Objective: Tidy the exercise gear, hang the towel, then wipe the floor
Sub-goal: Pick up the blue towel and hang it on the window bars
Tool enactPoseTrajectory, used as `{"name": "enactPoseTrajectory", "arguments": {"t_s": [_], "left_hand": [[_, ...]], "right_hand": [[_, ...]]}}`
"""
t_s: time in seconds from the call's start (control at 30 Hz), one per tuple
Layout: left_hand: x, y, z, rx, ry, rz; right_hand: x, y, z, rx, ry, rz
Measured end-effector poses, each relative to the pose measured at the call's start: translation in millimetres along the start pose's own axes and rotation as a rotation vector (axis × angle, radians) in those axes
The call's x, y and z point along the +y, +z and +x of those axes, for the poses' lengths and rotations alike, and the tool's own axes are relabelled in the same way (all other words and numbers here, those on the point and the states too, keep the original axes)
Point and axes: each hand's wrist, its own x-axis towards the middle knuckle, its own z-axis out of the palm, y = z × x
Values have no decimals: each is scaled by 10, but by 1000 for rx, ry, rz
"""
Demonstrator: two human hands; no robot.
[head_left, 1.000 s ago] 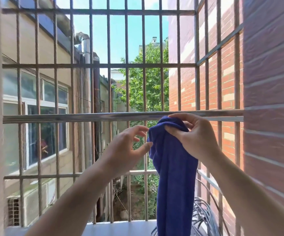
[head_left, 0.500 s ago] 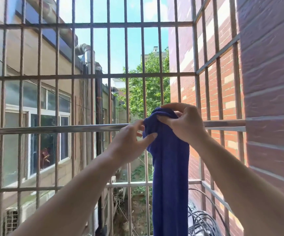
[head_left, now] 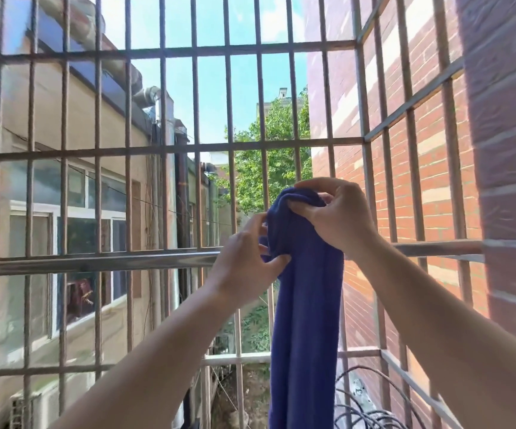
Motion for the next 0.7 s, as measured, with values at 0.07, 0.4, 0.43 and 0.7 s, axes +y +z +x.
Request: {"name": "enactPoseTrajectory", "arguments": {"t_s": [0.07, 0.4, 0.43, 0.7], "left_hand": [[-20, 53, 51, -4, -11, -21], [-236, 235, 240, 20, 3, -15], [-258, 228, 273, 22, 9, -6], [-377, 49, 630, 28, 78, 49]], "right_hand": [[22, -9, 91, 17, -10, -6], [392, 58, 298, 27, 32, -87], [412, 63, 324, 25, 34, -90], [544, 132, 652, 5, 37, -103]]}}
